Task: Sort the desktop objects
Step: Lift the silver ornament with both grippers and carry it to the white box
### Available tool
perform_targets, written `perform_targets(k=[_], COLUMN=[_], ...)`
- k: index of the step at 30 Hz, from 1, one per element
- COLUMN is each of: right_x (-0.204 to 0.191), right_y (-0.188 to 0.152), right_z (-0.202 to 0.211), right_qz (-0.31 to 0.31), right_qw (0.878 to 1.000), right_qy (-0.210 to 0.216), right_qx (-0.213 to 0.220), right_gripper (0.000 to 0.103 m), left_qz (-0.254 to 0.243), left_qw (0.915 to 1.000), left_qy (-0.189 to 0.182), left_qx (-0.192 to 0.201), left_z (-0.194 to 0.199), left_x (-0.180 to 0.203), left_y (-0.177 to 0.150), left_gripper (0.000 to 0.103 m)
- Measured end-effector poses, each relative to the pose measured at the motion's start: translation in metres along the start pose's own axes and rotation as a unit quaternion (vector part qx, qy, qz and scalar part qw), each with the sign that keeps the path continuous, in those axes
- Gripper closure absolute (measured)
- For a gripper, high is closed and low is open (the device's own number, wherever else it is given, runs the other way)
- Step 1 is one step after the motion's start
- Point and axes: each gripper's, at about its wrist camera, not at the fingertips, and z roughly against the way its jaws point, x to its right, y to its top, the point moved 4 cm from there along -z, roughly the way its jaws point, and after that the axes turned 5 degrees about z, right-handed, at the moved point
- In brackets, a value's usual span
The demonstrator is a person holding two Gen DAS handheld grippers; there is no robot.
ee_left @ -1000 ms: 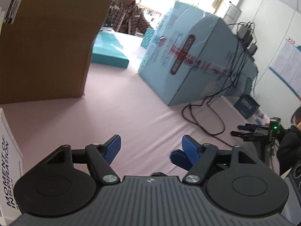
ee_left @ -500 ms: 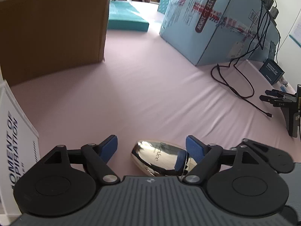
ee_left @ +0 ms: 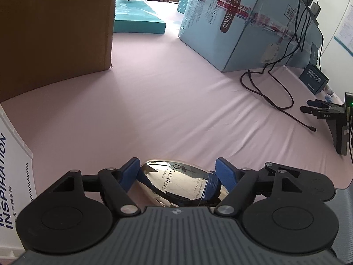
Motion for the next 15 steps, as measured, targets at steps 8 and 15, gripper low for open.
perform_targets(k=[8,15], right_x=[-0.010,-0.022], right_y=[0.004,0.012], right_z=[0.019,0.038], right_qz=[0.000,-0.001], right_qw=[1.000,0.998], right_qy=[-0.002,-0.001], right_qx=[0.031,0.061], right_gripper=[0.049,0.049], left_qz=[0.001,0.006], left_qw=[0.9997,0.9991], left_qy=[-0.007,-0.016], left_qx=[0.021,0.039], left_z=[0.016,0.036], left_x=[0.003,0.005], left_y=[0.007,0.014], left_gripper=[0.030,0.030])
